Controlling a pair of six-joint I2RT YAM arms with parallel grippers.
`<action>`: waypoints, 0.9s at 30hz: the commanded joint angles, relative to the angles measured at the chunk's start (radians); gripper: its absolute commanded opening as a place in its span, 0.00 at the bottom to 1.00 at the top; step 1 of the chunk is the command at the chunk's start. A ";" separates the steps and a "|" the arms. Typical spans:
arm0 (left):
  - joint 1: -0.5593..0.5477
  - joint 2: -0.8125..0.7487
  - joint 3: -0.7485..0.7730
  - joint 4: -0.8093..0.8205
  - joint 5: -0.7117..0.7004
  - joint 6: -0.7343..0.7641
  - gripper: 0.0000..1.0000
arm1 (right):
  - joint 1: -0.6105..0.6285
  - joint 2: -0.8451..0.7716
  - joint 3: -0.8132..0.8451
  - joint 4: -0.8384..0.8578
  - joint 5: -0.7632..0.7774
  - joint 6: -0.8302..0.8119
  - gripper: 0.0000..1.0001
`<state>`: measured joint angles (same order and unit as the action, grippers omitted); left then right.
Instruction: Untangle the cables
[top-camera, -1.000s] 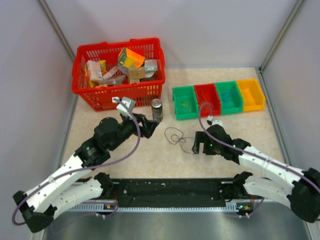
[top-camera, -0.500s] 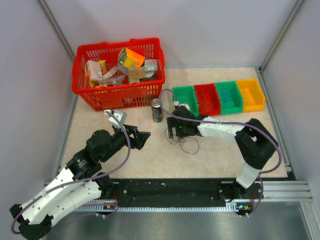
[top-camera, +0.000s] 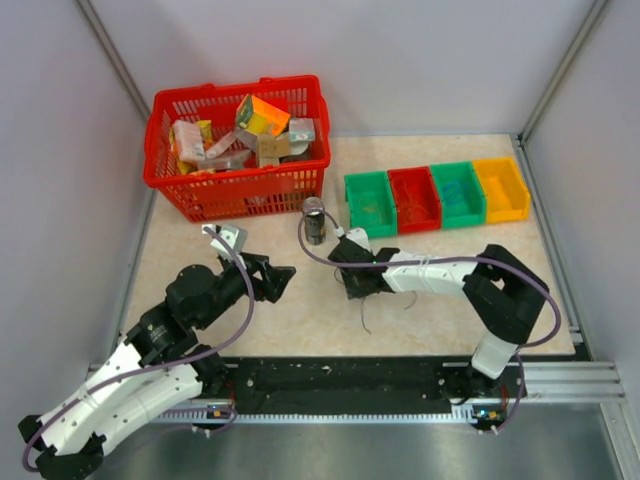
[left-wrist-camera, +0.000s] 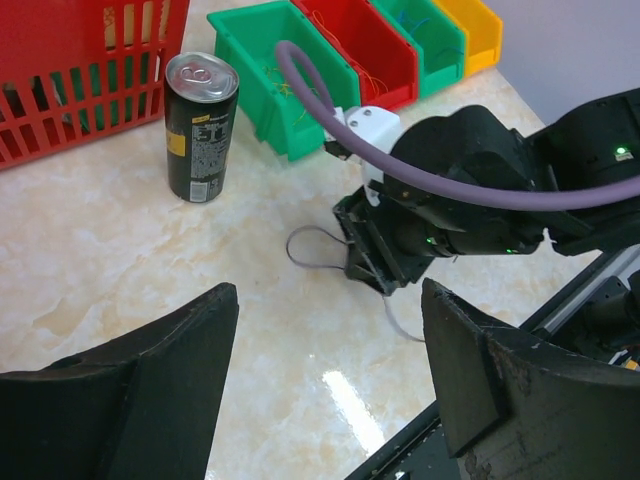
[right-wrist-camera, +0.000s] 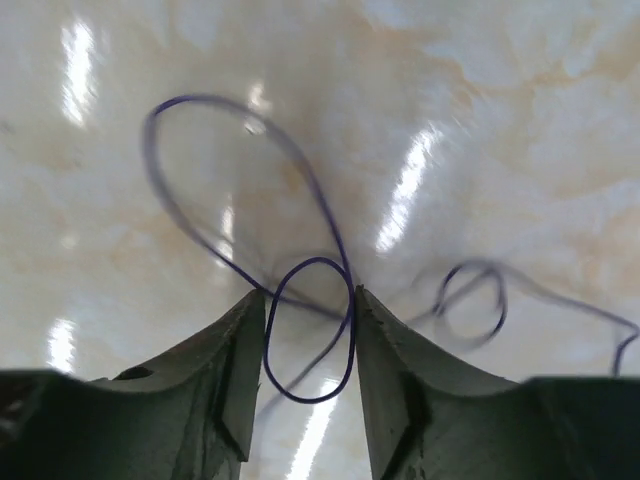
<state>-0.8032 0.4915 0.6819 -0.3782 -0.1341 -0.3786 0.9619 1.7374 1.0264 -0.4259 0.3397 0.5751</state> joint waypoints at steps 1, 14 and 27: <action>0.004 0.005 0.001 0.038 0.024 0.010 0.78 | 0.009 -0.111 -0.084 -0.045 0.042 -0.030 0.29; 0.002 -0.010 -0.019 0.059 0.053 -0.017 0.78 | -0.113 -0.592 -0.134 -0.062 0.124 -0.021 0.00; 0.001 0.038 -0.081 0.180 0.205 -0.089 0.77 | -0.738 -0.780 0.154 -0.048 0.079 -0.029 0.00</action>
<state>-0.8032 0.5201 0.6125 -0.2871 0.0044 -0.4419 0.3721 0.9245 1.0122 -0.4999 0.4606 0.5419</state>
